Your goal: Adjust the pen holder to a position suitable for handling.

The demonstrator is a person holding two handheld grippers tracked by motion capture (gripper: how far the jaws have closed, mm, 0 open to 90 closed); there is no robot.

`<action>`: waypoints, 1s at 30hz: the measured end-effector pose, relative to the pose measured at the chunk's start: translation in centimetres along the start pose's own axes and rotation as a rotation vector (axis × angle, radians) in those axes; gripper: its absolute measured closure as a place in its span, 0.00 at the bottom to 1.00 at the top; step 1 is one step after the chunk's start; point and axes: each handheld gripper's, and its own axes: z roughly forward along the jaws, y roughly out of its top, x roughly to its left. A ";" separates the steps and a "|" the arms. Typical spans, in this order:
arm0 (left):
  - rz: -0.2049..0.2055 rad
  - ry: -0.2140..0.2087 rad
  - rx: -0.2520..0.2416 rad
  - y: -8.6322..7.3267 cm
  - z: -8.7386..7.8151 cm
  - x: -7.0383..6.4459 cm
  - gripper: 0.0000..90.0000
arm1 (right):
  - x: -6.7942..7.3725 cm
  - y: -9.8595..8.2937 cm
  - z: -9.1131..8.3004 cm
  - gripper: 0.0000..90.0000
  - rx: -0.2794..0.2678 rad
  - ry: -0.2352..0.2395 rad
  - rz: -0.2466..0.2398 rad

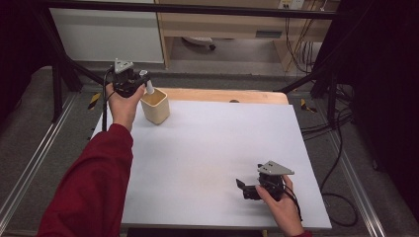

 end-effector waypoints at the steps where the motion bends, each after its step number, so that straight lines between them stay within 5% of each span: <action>1: 0.001 0.001 0.002 -0.1 0.0 0.0 0.79 | 0.0 0.0 0.0 0.03 -0.001 0.000 -0.006; 30: -0.019 0.005 0.049 -2.5 1.3 0.0 0.79 | 0.1 0.0 0.1 0.03 0.004 0.003 -0.012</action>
